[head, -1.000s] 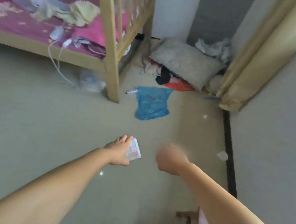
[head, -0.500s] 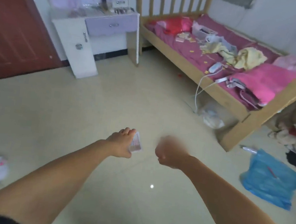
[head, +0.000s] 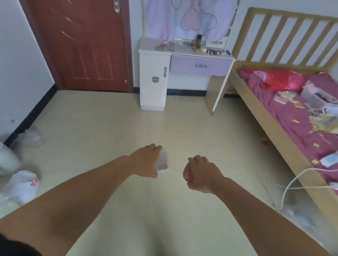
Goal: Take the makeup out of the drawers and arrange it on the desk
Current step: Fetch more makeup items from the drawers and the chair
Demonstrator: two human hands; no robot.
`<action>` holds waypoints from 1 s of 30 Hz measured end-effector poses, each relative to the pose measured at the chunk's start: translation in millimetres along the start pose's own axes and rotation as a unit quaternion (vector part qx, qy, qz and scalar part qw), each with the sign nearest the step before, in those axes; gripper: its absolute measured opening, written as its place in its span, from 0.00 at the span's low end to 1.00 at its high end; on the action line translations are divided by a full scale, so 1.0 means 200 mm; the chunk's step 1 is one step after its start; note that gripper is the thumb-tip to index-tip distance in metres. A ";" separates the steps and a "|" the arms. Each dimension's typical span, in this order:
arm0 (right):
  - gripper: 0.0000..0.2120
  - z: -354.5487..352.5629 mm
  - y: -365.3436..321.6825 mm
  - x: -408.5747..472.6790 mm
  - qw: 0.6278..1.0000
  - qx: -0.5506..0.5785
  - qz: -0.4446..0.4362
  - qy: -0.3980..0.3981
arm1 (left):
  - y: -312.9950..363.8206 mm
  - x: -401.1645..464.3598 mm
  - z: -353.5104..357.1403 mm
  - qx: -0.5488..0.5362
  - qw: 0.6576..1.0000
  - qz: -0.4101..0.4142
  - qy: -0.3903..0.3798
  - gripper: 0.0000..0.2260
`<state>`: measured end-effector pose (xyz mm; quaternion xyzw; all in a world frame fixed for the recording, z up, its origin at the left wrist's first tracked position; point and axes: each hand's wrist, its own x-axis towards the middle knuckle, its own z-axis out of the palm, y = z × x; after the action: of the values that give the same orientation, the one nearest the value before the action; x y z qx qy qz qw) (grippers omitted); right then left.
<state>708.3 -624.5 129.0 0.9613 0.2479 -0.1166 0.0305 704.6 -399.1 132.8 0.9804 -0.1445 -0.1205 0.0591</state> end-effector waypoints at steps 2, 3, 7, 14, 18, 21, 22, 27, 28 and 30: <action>0.34 -0.07 0.09 0.21 0.999 -0.023 -0.033 -0.002 | -0.06 0.15 -0.04 -0.017 1.000 -0.024 0.003 0.32; 0.34 -0.10 0.13 0.31 0.998 -0.031 -0.046 -0.006 | -0.10 0.22 -0.06 -0.029 0.999 -0.037 0.003 0.32; 0.33 -0.19 0.24 0.73 0.994 -0.058 -0.089 -0.028 | -0.29 0.46 -0.09 -0.036 0.996 -0.079 -0.011 0.34; 0.33 -0.37 0.29 1.59 0.991 -0.046 -0.129 -0.008 | -0.85 1.01 -0.27 -0.053 0.990 -0.134 0.000 0.33; 0.34 -0.52 0.34 2.11 0.992 -0.037 -0.117 -0.010 | -1.17 1.42 -0.46 -0.049 0.992 -0.120 -0.002 0.36; 0.35 -0.66 0.41 2.45 0.995 -0.020 -0.102 0.007 | -1.40 1.72 -0.64 -0.041 0.994 -0.101 0.005 0.36; 0.35 -0.70 0.43 2.55 0.995 -0.011 -0.097 0.007 | -1.46 1.82 -0.69 -0.043 0.994 -0.097 0.005 0.36; 0.36 -0.80 0.59 3.06 0.997 -0.003 -0.076 -0.004 | -1.74 2.31 -0.84 -0.045 0.995 -0.091 -0.008 0.38; 0.36 -0.81 0.63 3.17 0.997 -0.003 -0.075 -0.003 | -1.78 2.41 -0.86 -0.046 0.995 -0.088 -0.009 0.38; 0.36 -0.85 0.71 3.40 0.997 -0.009 -0.078 -0.002 | -1.89 2.63 -0.89 -0.042 0.995 -0.086 -0.006 0.38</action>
<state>1389.7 -410.0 131.6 0.9384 0.3232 -0.1181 0.0309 1340.2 -182.0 133.2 0.9851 -0.0550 -0.1367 0.0886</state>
